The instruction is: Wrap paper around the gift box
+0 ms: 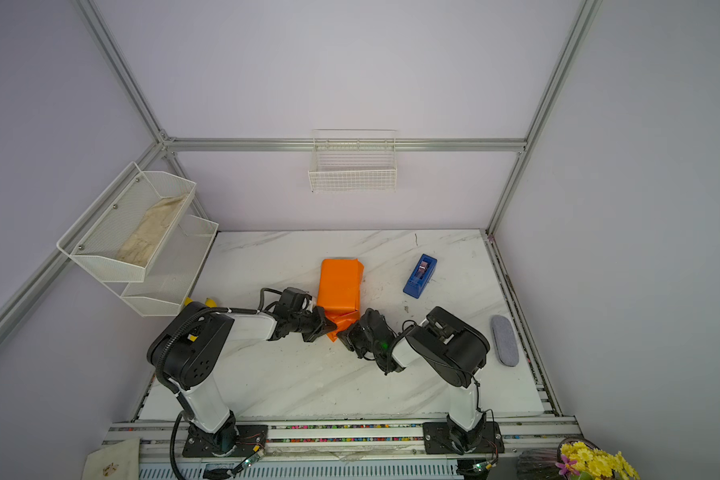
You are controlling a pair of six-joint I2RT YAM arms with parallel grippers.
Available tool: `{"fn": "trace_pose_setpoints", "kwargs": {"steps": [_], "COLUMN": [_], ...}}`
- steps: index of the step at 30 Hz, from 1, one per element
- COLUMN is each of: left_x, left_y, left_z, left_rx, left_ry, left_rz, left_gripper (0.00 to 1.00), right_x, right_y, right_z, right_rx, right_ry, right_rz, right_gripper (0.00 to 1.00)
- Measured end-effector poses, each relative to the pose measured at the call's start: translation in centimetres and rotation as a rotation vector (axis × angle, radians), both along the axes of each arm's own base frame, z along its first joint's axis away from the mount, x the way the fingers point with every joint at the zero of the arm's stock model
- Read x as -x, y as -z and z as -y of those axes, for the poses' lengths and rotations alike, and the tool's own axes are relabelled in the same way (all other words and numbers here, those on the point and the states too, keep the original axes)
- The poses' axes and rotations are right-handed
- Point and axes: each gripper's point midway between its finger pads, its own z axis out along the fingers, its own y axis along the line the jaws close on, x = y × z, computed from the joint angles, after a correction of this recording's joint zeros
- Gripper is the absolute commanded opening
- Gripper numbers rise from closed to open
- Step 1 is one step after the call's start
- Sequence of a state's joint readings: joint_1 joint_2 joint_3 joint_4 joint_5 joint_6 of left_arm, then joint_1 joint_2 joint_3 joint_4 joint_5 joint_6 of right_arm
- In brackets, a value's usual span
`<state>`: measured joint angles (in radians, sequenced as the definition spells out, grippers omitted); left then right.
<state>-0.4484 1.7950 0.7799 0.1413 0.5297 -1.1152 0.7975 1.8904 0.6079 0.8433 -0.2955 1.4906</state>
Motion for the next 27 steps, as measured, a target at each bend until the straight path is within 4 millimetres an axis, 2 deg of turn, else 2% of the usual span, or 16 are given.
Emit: {"fn": "trace_pose_setpoints", "kwargs": {"steps": [4, 7, 12, 17, 20, 23, 25, 27], "left_x": [0.4, 1.0, 1.2, -0.7, -2.0, -3.2, -3.4, -2.9], "left_y": [-0.5, -2.4, -7.6, -13.2, -15.4, -15.6, -14.3, -12.1], "left_z": [-0.6, -1.1, -1.3, -0.9, -0.1, 1.2, 1.9, 2.2], "left_rx": [-0.032, -0.059, -0.087, -0.127, -0.147, -0.146, -0.145, -0.15], "left_ry": [-0.013, -0.013, 0.013, 0.062, 0.115, 0.186, 0.229, 0.271], "left_rz": [-0.005, 0.021, 0.117, 0.245, 0.298, 0.303, 0.274, 0.215], "left_gripper": [0.06, 0.06, 0.06, 0.06, 0.06, 0.04, 0.04, 0.04], "right_x": [0.0, 0.2, 1.2, 2.7, 3.6, 4.6, 5.0, 5.3], "right_y": [0.0, 0.0, 0.0, 0.1, 0.1, 0.1, 0.0, 0.0], "right_z": [0.0, 0.1, 0.7, 1.4, 2.0, 2.6, 2.9, 3.2], "right_rx": [0.003, 0.004, 0.009, 0.016, 0.02, 0.026, 0.031, 0.035], "right_ry": [-0.003, -0.008, -0.018, -0.034, -0.043, -0.051, -0.054, -0.054], "right_rz": [0.003, 0.002, -0.009, -0.021, -0.028, -0.038, -0.045, -0.053], "right_gripper": [0.0, 0.0, 0.0, 0.0, 0.0, 0.0, 0.0, 0.0]}}
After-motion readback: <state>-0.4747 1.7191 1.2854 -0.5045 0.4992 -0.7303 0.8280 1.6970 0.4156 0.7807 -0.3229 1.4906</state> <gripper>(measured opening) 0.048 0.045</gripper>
